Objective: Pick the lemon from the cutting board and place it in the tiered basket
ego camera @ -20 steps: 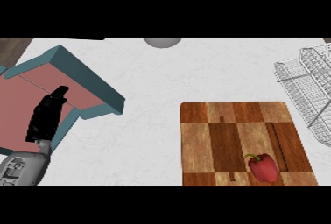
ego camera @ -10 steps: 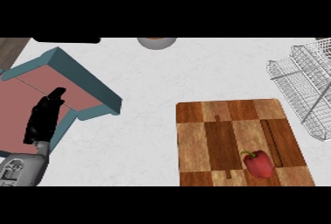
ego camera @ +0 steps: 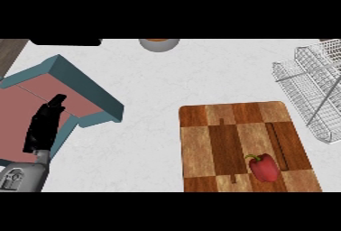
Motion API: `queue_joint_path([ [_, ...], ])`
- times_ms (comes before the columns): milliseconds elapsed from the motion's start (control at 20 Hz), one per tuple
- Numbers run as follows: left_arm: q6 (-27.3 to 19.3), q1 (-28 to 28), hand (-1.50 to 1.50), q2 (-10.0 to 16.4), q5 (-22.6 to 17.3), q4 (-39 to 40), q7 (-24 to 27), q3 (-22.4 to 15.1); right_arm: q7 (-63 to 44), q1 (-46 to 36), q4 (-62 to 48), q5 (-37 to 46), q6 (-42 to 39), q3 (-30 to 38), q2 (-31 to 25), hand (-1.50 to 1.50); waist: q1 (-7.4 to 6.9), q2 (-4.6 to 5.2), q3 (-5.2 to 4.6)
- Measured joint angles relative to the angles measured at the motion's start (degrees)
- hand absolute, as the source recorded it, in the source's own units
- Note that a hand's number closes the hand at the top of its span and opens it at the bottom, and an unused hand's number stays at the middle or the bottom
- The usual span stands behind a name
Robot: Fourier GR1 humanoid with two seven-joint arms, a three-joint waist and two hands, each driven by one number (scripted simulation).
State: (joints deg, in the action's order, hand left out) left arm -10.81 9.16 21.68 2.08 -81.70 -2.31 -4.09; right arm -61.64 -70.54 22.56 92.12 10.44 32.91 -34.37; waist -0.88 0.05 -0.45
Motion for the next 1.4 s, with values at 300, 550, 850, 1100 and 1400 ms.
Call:
queue_joint_path([
  [300, 0.28, 0.34, 0.0, 0.16, 0.49, 0.2, -0.43, 0.69, 0.95, 5.25, 4.36, -3.28, 5.32, 3.22, 2.69, -1.5, 0.29, -0.2, -0.1],
  [550, 0.08, 0.22, 0.0, -0.77, 0.8, 0.78, -0.21, 0.84, 1.68, 8.25, 10.14, -3.17, 10.57, 3.36, 4.47, -1.5, 0.57, -0.13, 0.24],
  [850, 0.19, -0.64, 0.0, -0.89, 1.22, -0.3, -0.68, 1.1, -0.15, 9.3, 19.35, 1.0, 12.1, 1.1, 6.24, -1.5, 0.91, -0.36, 0.35],
  [1100, 0.61, -1.4, 0.0, -0.39, 0.93, -0.17, -0.75, 2.08, -3.15, 10.68, 29.22, 3.5, 10.55, 2.04, 8.87, -1.5, 1.87, -0.78, 0.33],
  [1400, 1.05, -2.76, 0.0, 0.57, 0.14, -0.97, -1.39, 3.6, -5.08, 14.32, 45.03, 4.22, 7.16, 4.55, 15.57, -1.5, 3.35, -1.56, 0.31],
])
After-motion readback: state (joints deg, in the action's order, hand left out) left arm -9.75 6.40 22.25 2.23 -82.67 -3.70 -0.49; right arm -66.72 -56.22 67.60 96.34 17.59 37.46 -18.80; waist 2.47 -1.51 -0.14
